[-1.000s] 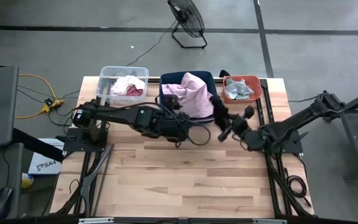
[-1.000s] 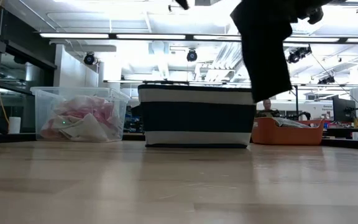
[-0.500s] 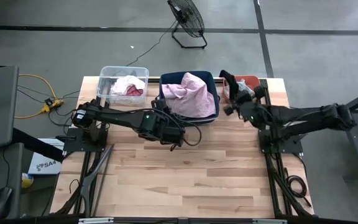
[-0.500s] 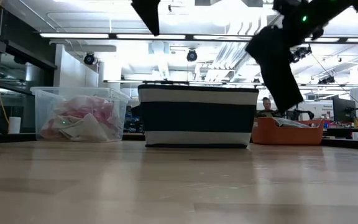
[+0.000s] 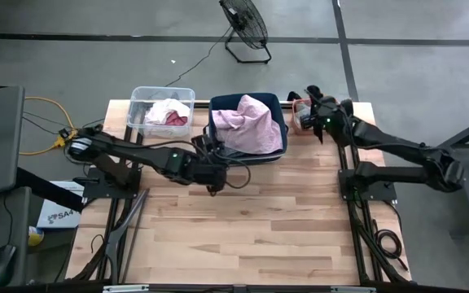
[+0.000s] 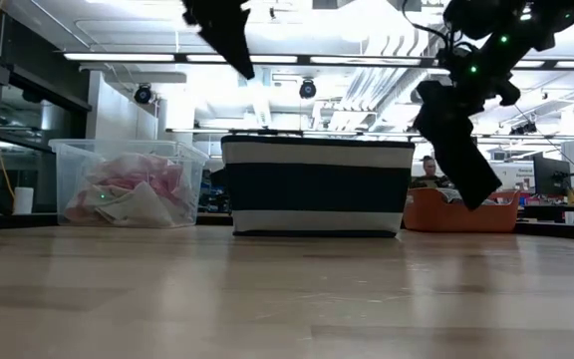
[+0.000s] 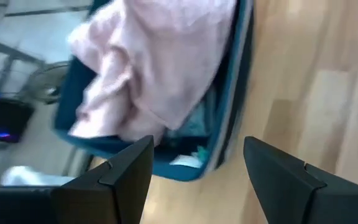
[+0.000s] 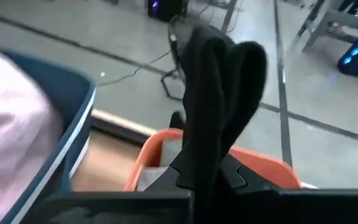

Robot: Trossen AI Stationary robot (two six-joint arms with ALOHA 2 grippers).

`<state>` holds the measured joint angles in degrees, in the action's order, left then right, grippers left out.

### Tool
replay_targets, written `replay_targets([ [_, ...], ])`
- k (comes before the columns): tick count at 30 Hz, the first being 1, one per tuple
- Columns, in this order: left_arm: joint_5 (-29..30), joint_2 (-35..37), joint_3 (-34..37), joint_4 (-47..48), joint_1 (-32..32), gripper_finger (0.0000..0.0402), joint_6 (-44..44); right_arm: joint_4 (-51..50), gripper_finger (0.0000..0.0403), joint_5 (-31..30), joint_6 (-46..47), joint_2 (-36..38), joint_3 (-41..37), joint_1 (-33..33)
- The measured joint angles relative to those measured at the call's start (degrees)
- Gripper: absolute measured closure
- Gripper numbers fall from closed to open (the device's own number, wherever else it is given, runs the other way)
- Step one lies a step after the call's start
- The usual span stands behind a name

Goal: Pick & Place Cloths
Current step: Put the black sock into the orange bin

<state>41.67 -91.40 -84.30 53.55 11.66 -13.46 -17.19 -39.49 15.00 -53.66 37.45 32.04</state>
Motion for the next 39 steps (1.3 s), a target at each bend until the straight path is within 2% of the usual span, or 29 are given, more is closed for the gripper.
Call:
replay_targets([
  [6,-4.21,7.72,15.82,-16.87,0.00,0.0158,1.18,12.32,0.0399,0.13,-5.78,-0.42,1.22,3.46],
  [11,-6.90,11.42,25.67,-28.89,0.00,0.0158,1.18,21.21,0.0399,0.50,-4.48,-2.94,1.27,4.19],
  [16,-9.93,12.92,32.14,-37.01,-0.02,0.0158,0.94,23.77,0.0399,-4.53,-4.51,-9.24,1.25,4.76],
  [24,-14.55,12.94,37.71,-43.20,-0.01,0.0158,-0.44,20.57,0.0399,-8.36,-6.05,-17.10,1.22,10.06],
  [30,-14.65,12.94,38.85,-43.61,-0.01,0.0158,-1.67,11.63,0.0399,-6.49,-4.82,-17.86,1.20,12.79],
  [39,-14.78,12.94,38.89,-45.15,-0.02,0.0158,-1.85,4.83,0.0399,8.16,-1.03,-18.24,1.16,18.20],
])
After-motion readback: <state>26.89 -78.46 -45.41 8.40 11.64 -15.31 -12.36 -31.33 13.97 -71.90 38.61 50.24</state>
